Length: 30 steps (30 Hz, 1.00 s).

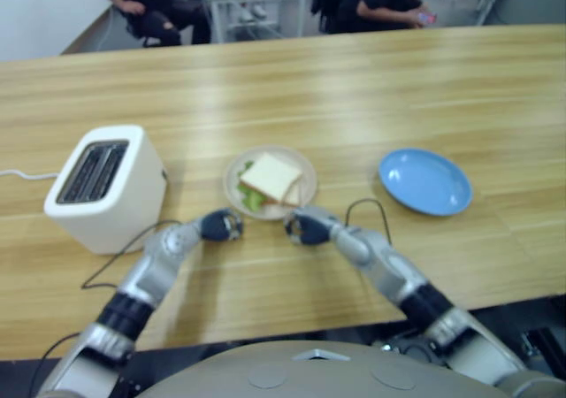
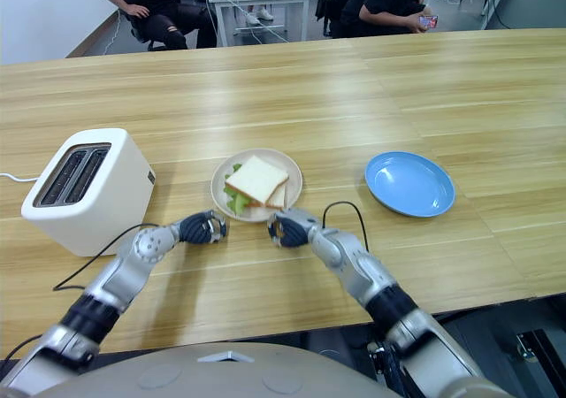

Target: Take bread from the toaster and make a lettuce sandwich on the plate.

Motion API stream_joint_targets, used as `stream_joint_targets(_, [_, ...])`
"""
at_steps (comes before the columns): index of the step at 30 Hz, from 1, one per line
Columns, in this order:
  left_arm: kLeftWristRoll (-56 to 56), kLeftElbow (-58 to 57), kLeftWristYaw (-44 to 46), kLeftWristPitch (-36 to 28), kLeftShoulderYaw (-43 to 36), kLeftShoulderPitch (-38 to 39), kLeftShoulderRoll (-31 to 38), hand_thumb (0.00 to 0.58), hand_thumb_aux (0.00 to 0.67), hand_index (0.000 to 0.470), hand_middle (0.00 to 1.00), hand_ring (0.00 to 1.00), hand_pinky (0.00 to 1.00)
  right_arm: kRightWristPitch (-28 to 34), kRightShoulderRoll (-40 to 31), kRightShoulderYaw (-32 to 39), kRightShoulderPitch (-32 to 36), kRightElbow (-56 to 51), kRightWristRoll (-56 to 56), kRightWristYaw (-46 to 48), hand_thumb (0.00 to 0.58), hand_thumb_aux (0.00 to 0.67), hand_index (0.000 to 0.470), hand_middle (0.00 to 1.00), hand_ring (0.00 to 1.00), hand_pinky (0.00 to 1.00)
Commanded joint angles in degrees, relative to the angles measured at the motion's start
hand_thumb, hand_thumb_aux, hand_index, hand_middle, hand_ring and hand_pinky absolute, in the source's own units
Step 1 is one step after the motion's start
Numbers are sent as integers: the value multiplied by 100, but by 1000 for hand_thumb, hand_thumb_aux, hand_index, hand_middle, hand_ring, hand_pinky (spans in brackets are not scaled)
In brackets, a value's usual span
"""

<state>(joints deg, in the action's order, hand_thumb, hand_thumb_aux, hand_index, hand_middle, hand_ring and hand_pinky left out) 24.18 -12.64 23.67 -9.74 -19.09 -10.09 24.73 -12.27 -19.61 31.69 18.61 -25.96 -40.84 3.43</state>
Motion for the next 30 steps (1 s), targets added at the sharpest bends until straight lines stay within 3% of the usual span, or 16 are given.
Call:
stream_joint_targets(1, [-86, -788, -550, -88, 315, -390, -236, 580, 670, 460, 1000, 1000, 1000, -127, 121, 267, 587, -976, -756, -1370, 580, 670, 460, 1000, 1000, 1000])
stream_joint_targets(2, [-108, -897, -625, -78, 361, -458, -267, 580, 670, 460, 1000, 1000, 1000, -170, 127, 337, 698, -1102, -909, -1668, 580, 670, 460, 773, 773, 773])
stream_joint_targets(3, [-133, -956, -721, -65, 422, -492, -296, 580, 670, 460, 1000, 1000, 1000, -180, 115, 411, 770, -1167, -1056, -1911, 580, 670, 460, 773, 773, 773])
stream_joint_targets(4, [-216, -939, -820, -56, 541, -486, -332, 449, 352, 242, 784, 784, 784, -216, 77, 442, 792, -1127, -1149, -2083, 194, 123, 85, 0, 0, 0])
stream_joint_targets(5, [-310, -861, -871, -26, 648, -442, -349, 377, 273, 188, 482, 482, 482, -272, 19, 422, 754, -982, -1181, -2198, 0, 0, 0, 0, 0, 0])
stream_joint_targets(6, [-422, -761, -912, 25, 759, -374, -363, 377, 273, 188, 482, 482, 482, -324, -58, 374, 672, -766, -1172, -2265, 0, 0, 0, 0, 0, 0])
stream_joint_targets(7, [-536, -631, -960, 89, 883, -293, -370, 0, 0, 0, 0, 0, 0, -401, -162, 286, 533, -459, -1097, -2268, 0, 0, 0, 0, 0, 0])
stream_joint_targets(9, [-598, -338, -983, 296, 932, -114, -315, 0, 0, 0, 0, 0, 0, -607, -373, 40, 162, 201, -778, -2194, 0, 0, 0, 0, 0, 0])
stream_joint_targets(10, [-681, -125, -997, 441, 984, -5, -340, 144, 89, 61, 0, 0, 0, -736, -464, -166, -90, 586, -507, -2150, 0, 0, 0, 0, 0, 0])
stream_joint_targets(11, [-759, 87, -1061, 596, 1051, 81, -392, 23, 13, 9, 0, 0, 0, -841, -532, -375, -328, 926, -209, -2091, 0, 0, 0, 0, 0, 0])
stream_joint_targets(12, [-886, 269, -1123, 707, 1143, 137, -480, 0, 0, 0, 0, 0, 0, -905, -576, -588, -549, 1223, 75, -2016, 0, 0, 0, 0, 0, 0])
stream_joint_targets(16, [-1850, 756, -1585, 1304, 1781, 144, -1287, 0, 0, 0, 0, 0, 0, -1028, -359, -1550, -1235, 1990, 1572, -1824, 0, 0, 0, 0, 0, 0])
stream_joint_targets(20, [-2788, 555, -1838, 2216, 2285, 137, -2213, 0, 0, 0, 0, 0, 0, -1231, 225, -2246, -1402, 1926, 3216, -1392, 0, 0, 0, 0, 0, 0])
stream_joint_targets(24, [-3071, -147, -1858, 2634, 2383, 148, -2655, 0, 0, 0, 0, 0, 0, -1345, 770, -2463, -1011, 837, 4101, -619, 0, 0, 0, 0, 0, 0])
stream_joint_targets(30, [-3169, -1162, -1980, 3097, 2666, -269, -2650, 0, 0, 0, 0, 0, 0, -1780, 1041, -2826, -612, -372, 4168, -393, 0, 0, 0, 0, 0, 0])
